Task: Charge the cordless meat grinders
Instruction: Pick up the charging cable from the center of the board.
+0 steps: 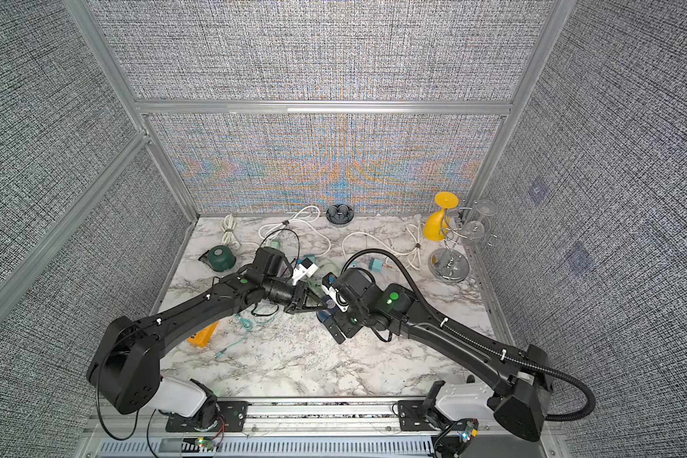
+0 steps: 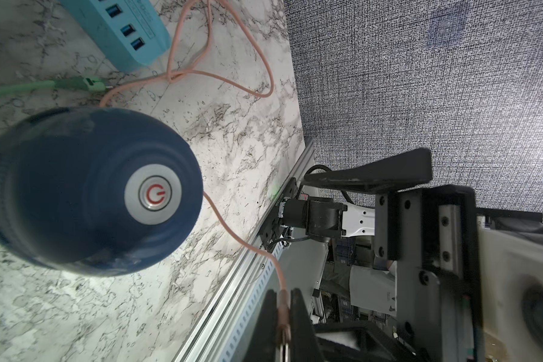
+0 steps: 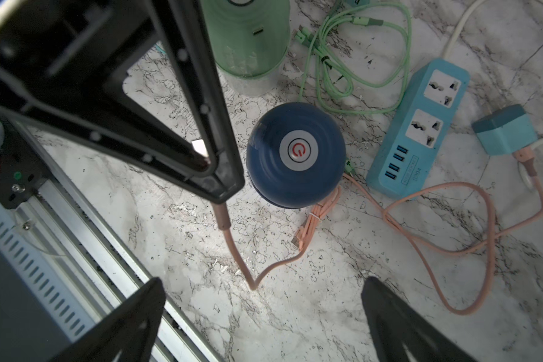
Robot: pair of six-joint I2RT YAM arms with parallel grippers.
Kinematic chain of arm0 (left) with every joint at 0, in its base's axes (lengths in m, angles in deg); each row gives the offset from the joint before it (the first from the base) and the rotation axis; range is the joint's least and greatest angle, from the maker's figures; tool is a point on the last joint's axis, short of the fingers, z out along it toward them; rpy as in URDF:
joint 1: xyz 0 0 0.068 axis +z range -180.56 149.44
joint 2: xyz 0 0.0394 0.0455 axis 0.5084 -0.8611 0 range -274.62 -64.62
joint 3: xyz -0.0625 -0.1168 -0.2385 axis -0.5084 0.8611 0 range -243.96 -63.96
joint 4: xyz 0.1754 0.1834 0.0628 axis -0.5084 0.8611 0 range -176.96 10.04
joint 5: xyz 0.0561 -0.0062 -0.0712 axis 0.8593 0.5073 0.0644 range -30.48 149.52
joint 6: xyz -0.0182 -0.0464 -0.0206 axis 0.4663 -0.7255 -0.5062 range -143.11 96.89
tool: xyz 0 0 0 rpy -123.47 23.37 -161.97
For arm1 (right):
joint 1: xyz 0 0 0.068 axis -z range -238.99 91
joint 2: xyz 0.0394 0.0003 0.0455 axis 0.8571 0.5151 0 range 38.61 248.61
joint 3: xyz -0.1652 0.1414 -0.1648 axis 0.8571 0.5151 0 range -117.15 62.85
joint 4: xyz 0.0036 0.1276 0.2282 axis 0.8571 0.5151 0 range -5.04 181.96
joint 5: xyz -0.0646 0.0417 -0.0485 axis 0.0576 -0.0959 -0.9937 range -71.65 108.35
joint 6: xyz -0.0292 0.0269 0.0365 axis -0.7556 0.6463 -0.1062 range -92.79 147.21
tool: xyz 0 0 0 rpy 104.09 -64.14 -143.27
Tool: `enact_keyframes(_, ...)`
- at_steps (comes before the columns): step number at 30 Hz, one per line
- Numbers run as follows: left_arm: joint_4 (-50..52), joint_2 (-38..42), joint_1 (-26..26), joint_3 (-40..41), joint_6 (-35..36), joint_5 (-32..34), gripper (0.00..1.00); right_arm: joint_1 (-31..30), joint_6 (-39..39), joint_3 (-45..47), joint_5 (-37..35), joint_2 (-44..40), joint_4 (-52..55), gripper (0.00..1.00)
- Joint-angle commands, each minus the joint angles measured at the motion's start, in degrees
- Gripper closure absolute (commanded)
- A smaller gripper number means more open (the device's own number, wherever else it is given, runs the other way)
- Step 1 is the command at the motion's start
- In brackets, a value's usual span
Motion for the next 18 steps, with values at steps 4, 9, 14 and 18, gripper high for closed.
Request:
enact_keyframes(4, 0.2, 0.3, 0.1, -0.1, 0.7, -1.7, 1.00, -0.1, -3.1, -2.0, 4.2, 2.0, -1.2, 0.51)
enact_keyframes(9, 1.0, 0.4, 0.1, 0.0, 1.1, -2.3, 1.00, -0.2, -4.6, -4.9, 4.1, 5.6, -0.3, 0.59)
enact_keyframes(14, 1.1, 0.5, 0.1, 0.3, 1.1, -2.5, 1.00, -0.2, -5.6, -6.6, 3.8, 7.8, -0.3, 0.72)
enact_keyframes(18, 1.0, 0.7, 0.1, 0.3, 1.1, -2.6, 1.00, -0.1, -5.8, -7.0, 3.4, 8.1, -0.2, 0.72)
